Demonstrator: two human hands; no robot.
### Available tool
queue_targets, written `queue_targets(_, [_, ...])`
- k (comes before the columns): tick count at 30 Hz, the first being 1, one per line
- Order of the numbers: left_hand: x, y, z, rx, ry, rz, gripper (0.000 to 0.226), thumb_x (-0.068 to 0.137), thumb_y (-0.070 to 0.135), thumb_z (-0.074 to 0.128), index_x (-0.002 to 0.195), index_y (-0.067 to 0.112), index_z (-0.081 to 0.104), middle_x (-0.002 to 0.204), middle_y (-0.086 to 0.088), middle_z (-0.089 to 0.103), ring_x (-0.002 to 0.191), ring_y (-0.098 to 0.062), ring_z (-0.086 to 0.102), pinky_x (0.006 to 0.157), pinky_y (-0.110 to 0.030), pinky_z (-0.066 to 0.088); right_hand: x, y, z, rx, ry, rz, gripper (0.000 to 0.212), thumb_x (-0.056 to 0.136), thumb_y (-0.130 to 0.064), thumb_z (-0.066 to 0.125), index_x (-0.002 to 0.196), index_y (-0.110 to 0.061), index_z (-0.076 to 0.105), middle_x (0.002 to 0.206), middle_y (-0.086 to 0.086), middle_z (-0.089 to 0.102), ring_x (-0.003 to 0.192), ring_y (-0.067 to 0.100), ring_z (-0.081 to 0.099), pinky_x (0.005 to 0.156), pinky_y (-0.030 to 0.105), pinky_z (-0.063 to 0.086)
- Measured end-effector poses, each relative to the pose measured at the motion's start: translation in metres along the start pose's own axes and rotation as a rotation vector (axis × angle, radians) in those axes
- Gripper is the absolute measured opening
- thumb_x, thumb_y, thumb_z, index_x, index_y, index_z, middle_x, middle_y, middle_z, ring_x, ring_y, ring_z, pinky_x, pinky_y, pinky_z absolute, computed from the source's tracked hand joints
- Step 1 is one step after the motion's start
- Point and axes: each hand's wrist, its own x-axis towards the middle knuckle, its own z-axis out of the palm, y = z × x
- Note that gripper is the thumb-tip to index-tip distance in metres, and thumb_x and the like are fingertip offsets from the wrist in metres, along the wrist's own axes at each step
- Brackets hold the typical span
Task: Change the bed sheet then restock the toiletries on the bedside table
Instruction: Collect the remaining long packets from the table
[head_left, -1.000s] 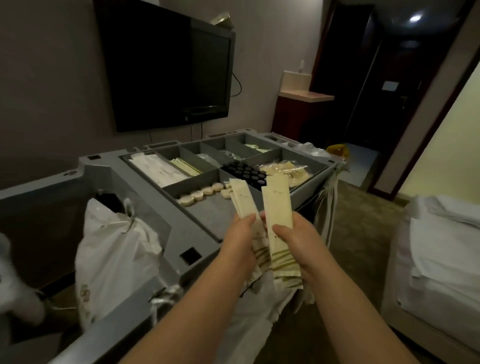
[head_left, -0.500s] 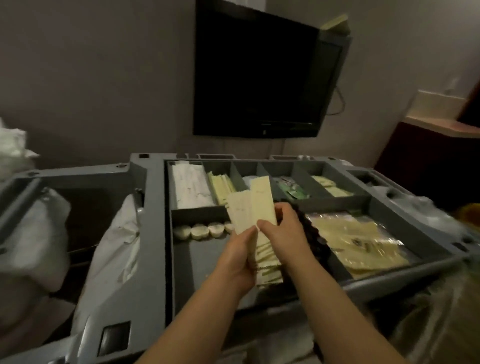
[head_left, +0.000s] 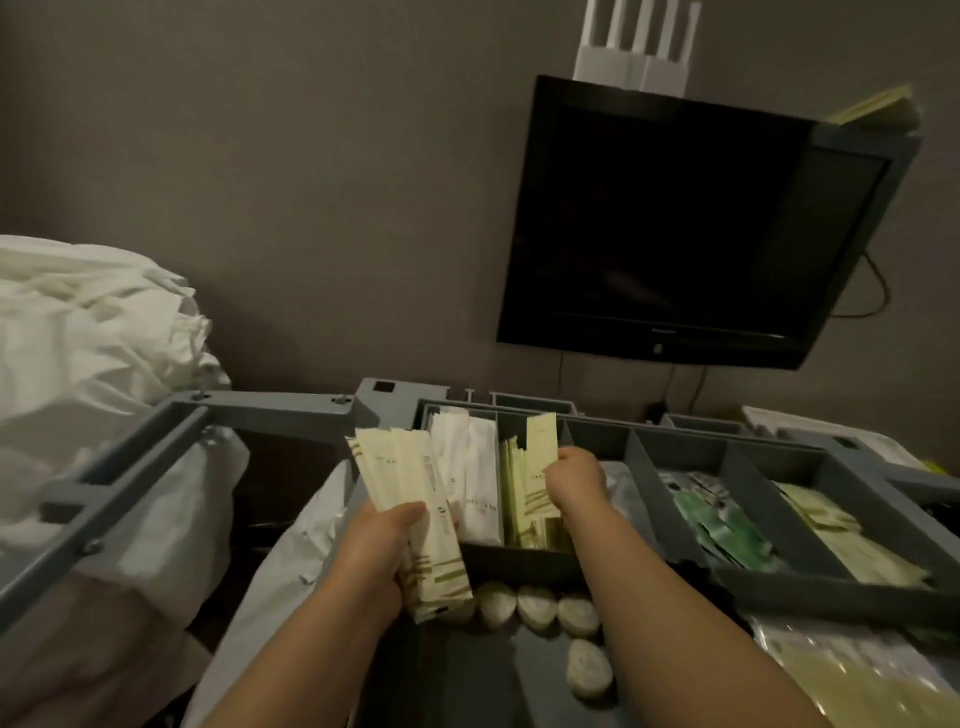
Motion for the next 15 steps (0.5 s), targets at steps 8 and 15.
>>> queue_targets(8, [0.02, -0.014, 0.034, 0.024, 0.08, 0.084, 0.043, 0.091, 0.004, 0.054, 0.133, 0.014, 0.046, 0.113, -0.013, 0.06, 0.099, -0.034, 0.058, 0.084, -0.052, 0.05, 0.011, 0.009, 0.007, -0.267, -0.259, -0.202, 0.019, 0.095, -0.016, 0.045, 0.093, -0.008, 0.062, 0.089, 0.006, 0.056, 0.085, 0.02, 0.056, 0.071, 0.027, 0.045])
queue_targets(15, [0.044, -0.029, 0.094, 0.095, 0.136, 0.092, 0.035, 0.086, 0.011, 0.058, 0.12, 0.018, 0.054, 0.102, -0.014, 0.064, 0.094, -0.036, 0.062, 0.08, -0.052, 0.054, -0.014, -0.004, -0.014, 0.27, -0.47, -0.216, 0.029, 0.094, -0.027, 0.051, 0.123, -0.019, 0.052, 0.114, 0.0, 0.058, 0.097, 0.015, 0.057, 0.069, 0.024, 0.046])
